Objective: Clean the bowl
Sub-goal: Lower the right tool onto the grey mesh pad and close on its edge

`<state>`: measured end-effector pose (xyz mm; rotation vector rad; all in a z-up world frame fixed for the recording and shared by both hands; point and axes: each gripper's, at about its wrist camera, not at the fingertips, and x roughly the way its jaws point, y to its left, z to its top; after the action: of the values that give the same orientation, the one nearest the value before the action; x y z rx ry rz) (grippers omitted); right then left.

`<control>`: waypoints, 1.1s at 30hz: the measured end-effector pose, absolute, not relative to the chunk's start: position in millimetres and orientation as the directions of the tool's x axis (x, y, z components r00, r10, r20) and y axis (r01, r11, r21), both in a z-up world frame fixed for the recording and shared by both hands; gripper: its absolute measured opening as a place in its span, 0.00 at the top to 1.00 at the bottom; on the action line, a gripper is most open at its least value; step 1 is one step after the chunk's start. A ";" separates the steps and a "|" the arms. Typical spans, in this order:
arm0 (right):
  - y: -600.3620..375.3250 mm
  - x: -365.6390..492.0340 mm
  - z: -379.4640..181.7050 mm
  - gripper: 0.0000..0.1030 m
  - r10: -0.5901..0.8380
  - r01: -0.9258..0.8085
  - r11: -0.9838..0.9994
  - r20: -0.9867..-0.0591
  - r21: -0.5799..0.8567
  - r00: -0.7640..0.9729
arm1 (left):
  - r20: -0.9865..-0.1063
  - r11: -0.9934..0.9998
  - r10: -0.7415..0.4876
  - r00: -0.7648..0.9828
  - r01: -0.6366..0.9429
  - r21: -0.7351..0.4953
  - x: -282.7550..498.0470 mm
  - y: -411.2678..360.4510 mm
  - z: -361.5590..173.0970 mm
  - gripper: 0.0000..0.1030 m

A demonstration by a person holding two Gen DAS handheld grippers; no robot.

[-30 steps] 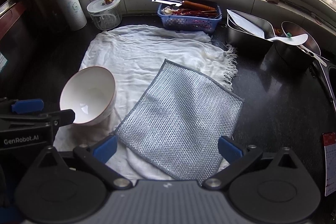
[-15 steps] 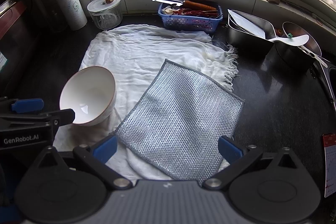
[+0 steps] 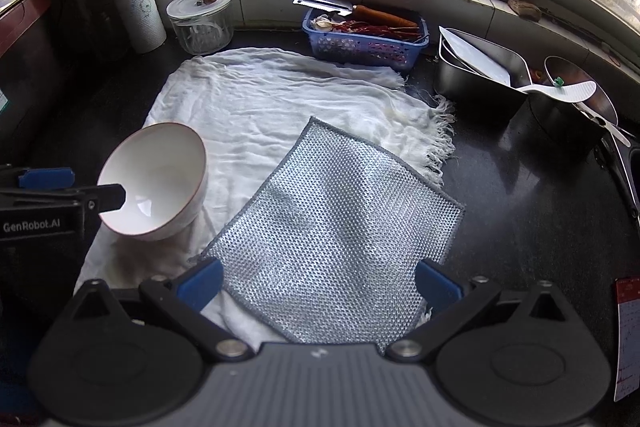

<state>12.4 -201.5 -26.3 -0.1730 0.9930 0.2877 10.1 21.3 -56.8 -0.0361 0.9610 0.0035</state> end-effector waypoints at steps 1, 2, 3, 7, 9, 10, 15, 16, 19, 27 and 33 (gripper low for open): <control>-201.5 11.6 -29.3 0.01 0.161 -0.331 0.943 -0.837 -0.026 0.523 | -0.818 0.999 -0.016 0.576 -0.019 -0.033 11.0 23.2 -58.7 0.28; -201.4 10.9 -32.3 0.01 0.162 -0.346 0.937 -0.830 -0.039 0.533 | -0.815 0.999 -0.017 0.579 -0.021 -0.036 11.9 24.8 -60.3 0.28; -201.6 10.5 -35.1 0.01 0.164 -0.357 0.933 -0.825 -0.048 0.540 | -0.817 0.999 -0.018 0.577 -0.024 -0.039 13.4 26.2 -62.6 0.28; -204.1 12.6 -48.2 0.01 0.190 -0.388 0.921 -0.823 -0.041 0.536 | -0.830 0.997 -0.028 0.558 -0.047 -0.065 22.0 32.1 -73.7 0.28; -203.5 14.5 -53.0 0.09 0.203 -0.406 0.913 -0.828 -0.033 0.523 | -0.835 0.995 -0.036 0.550 -0.055 -0.079 25.8 34.3 -78.5 0.29; -202.7 15.6 -56.2 0.15 0.215 -0.420 0.907 -0.830 -0.026 0.514 | -0.837 0.995 -0.042 0.545 -0.056 -0.087 28.2 34.8 -80.5 0.30; -198.7 25.4 -72.7 0.19 0.185 -0.428 0.901 -0.836 -0.065 0.516 | -0.858 0.992 -0.066 0.509 -0.057 -0.110 38.9 35.6 -92.1 0.56; -199.8 27.8 -74.8 0.19 0.180 -0.423 0.903 -0.837 -0.068 0.517 | -0.862 0.992 -0.068 0.503 -0.055 -0.111 40.1 35.4 -94.1 0.58; -204.3 38.0 -83.5 0.19 0.150 -0.401 0.912 -0.841 -0.085 0.520 | -0.868 0.992 -0.074 0.491 -0.053 -0.114 42.6 34.5 -98.5 0.60; -219.2 57.0 -103.6 0.23 0.121 -0.366 0.928 -0.865 -0.076 0.487 | -0.883 0.991 -0.076 0.463 -0.066 -0.120 47.0 34.9 -104.5 0.60; -225.9 63.9 -98.0 0.63 0.147 -0.363 0.931 -0.865 -0.043 0.480 | -0.887 0.990 -0.069 0.457 -0.078 -0.117 49.8 34.6 -104.5 0.60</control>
<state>63.9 -225.9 -98.0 -0.2327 1.0262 0.3146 49.8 34.6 -104.5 -0.1480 1.0974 0.0054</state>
